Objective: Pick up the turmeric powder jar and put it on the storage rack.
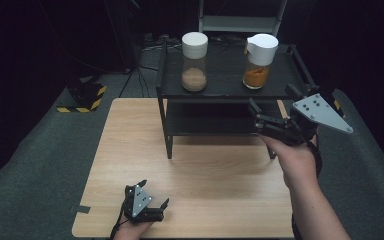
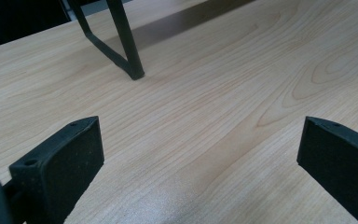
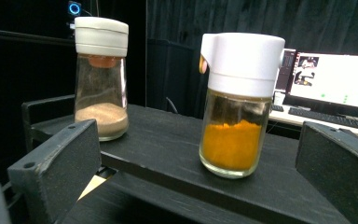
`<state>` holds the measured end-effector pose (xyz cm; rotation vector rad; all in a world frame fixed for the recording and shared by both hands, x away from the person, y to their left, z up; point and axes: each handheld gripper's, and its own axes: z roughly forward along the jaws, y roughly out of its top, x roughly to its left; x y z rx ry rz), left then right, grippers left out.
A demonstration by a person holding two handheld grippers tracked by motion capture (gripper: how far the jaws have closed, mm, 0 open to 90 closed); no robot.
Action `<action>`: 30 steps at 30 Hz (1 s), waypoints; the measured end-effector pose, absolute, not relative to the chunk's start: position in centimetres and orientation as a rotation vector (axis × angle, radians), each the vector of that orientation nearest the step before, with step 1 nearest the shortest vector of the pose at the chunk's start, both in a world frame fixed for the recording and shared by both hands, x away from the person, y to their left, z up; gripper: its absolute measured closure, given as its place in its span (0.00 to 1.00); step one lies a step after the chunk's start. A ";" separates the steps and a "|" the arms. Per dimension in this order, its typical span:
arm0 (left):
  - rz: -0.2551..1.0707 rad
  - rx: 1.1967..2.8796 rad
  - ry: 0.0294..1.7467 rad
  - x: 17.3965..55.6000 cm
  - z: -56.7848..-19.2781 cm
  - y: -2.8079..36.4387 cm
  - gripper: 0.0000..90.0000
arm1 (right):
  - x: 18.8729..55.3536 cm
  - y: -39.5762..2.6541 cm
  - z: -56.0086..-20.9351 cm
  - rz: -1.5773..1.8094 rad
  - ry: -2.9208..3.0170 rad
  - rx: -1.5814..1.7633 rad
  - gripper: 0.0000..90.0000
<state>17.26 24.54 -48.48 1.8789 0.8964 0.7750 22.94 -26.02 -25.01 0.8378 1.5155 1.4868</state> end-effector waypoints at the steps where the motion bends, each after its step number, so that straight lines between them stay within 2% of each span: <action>1: 0.776 1.878 0.896 17.2 -48.5 24.5 0.01 | 22.8 -26.1 -25.2 1.490 1.516 0.838 0.00; 15: 0.792 1.896 0.890 17.1 -48.4 24.1 0.01 | 20.8 -27.0 -27.5 1.454 1.534 0.794 0.00; 30: 0.812 1.907 0.878 17.0 -48.4 23.8 0.01 | 19.4 -27.6 -33.3 1.403 1.622 0.801 0.00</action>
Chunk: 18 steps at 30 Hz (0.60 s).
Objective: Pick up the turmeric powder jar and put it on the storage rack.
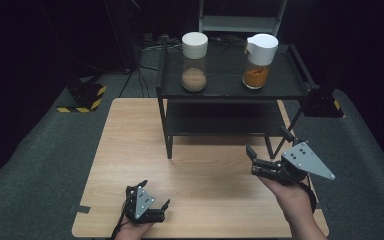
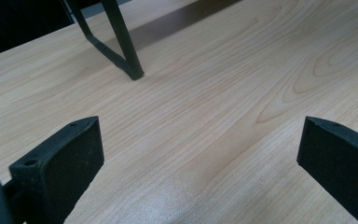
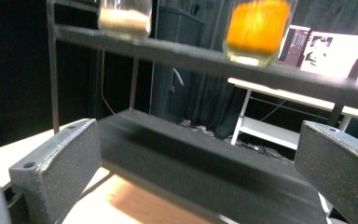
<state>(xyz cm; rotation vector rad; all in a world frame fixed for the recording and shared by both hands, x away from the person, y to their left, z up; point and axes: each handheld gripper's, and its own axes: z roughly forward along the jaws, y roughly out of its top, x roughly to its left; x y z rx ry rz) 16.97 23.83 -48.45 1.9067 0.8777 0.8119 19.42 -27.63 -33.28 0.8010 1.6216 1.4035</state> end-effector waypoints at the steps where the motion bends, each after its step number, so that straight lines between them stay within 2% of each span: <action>1: 0.812 1.907 0.878 17.0 -48.4 23.8 0.01 | 19.3 -27.6 -33.7 1.397 1.631 0.803 0.00; 18: 0.816 1.908 0.873 16.9 -48.5 23.8 0.01 | 18.2 -27.7 -38.3 1.322 1.691 0.819 0.00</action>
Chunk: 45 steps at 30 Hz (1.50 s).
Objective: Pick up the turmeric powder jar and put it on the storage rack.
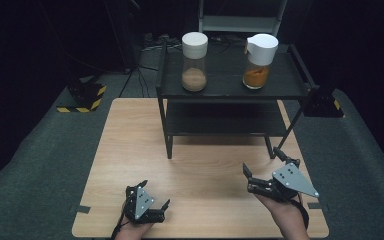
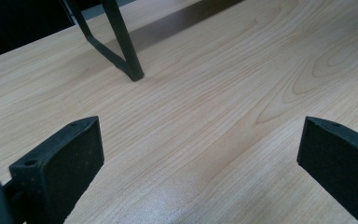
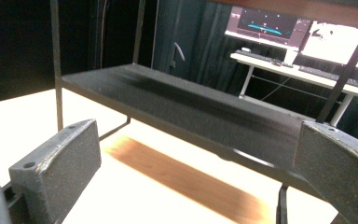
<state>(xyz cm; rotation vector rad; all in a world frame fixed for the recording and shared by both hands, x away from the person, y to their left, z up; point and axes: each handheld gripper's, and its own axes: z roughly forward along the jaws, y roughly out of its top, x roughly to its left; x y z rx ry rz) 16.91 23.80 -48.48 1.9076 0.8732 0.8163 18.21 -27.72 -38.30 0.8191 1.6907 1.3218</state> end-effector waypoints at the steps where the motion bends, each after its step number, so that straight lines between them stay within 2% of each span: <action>1: 0.818 1.910 0.872 16.9 -48.5 23.8 0.01 | 18.1 -27.7 -38.8 1.310 1.696 0.816 0.00; 19: 0.847 1.945 0.841 16.7 -48.4 23.2 0.01 | 17.4 -27.4 -42.8 1.216 1.783 0.821 0.00; 35: 0.860 1.942 0.850 16.6 -48.4 23.0 0.01 | 17.4 -28.1 -47.7 1.152 1.856 0.900 0.00; 45: 0.861 1.939 0.850 16.6 -48.5 23.0 0.01 | 17.4 -28.5 -48.9 1.076 1.906 0.891 0.02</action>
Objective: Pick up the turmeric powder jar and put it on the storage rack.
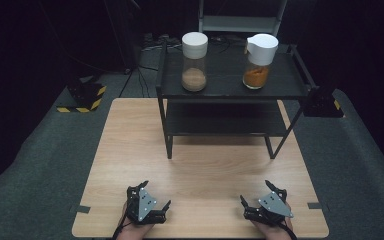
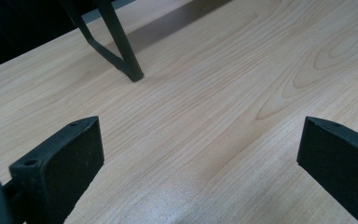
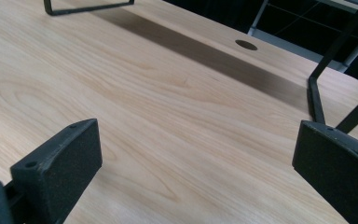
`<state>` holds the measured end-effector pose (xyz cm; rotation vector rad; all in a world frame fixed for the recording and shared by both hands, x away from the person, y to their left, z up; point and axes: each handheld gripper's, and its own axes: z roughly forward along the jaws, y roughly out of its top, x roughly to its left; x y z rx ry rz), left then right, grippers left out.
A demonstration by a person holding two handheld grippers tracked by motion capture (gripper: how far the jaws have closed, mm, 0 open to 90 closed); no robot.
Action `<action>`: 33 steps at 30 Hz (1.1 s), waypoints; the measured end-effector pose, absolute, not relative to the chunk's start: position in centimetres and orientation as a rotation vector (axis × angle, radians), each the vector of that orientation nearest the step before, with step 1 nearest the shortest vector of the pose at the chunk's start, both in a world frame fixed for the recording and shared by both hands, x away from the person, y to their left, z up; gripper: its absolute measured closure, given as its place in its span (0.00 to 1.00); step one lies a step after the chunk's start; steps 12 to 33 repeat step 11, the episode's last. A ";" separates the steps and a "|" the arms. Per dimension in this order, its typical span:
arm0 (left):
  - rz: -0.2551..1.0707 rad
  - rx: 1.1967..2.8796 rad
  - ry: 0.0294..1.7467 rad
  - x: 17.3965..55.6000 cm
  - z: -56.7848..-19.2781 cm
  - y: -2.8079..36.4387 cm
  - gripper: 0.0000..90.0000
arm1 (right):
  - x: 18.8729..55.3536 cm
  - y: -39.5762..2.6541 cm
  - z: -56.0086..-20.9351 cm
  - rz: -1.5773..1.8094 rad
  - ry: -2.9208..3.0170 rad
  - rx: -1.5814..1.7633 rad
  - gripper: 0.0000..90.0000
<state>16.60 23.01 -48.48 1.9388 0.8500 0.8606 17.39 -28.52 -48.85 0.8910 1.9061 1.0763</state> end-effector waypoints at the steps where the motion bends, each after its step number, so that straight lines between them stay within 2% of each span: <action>1: 0.861 1.940 0.850 16.6 -48.5 23.0 0.01 | 17.3 -28.6 -48.9 1.072 1.904 0.879 0.02; 11: 0.865 1.950 0.842 16.6 -48.4 22.9 0.01 | 17.0 -27.9 -48.3 0.969 1.955 0.857 0.02; 33: 0.865 1.950 0.842 16.6 -48.4 22.9 0.01 | 17.0 -27.9 -48.3 0.969 1.955 0.857 0.02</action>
